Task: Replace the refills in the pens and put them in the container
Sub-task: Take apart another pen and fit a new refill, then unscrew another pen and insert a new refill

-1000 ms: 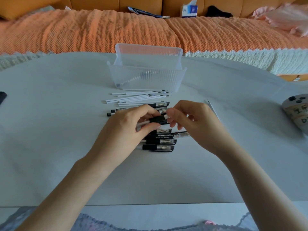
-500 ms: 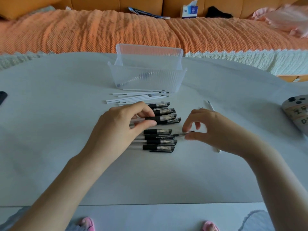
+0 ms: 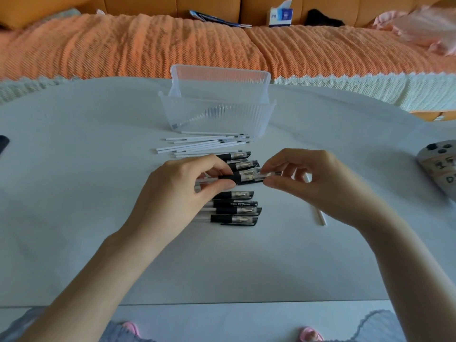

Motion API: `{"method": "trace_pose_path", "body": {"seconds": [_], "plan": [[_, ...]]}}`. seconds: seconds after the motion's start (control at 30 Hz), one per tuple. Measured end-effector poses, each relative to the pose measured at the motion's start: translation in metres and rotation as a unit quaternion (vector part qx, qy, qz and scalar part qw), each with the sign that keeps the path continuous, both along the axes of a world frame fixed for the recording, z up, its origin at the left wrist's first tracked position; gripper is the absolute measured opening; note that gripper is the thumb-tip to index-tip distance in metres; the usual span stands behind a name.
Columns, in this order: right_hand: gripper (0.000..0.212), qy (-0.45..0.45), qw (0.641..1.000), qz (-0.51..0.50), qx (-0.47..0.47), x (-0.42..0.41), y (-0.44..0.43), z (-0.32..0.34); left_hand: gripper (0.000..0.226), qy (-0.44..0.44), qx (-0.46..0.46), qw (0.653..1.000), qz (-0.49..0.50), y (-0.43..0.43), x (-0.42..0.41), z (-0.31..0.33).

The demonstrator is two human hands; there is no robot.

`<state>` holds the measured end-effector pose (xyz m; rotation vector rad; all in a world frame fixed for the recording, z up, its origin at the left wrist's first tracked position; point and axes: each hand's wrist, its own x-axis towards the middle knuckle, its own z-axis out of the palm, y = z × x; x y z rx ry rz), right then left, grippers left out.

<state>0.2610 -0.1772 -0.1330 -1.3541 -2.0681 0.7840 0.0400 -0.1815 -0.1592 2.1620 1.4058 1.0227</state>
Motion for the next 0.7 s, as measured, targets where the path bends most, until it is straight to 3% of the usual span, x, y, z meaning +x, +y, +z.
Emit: {"method": "trace_pose_path", "body": {"seconds": [0.23,0.5,0.63,0.7], "plan": [[0.018,0.059,0.998,-0.017,-0.005,-0.016,0.0,-0.011,0.019,-0.041,-0.002,0.999,-0.009,-0.004,0.006,-0.003],[0.009,0.096,0.995,-0.035,-0.01,-0.019,0.002,-0.015,0.012,-0.032,0.0,0.999,0.003,-0.001,0.006,0.001],[0.023,0.056,0.996,-0.056,-0.025,-0.013,0.008,-0.018,0.008,-0.01,0.006,1.0,0.027,0.007,0.001,0.007],[0.016,0.021,0.998,-0.06,-0.014,-0.012,0.008,-0.02,0.008,0.008,0.011,0.999,0.045,0.012,-0.006,0.008]]}}
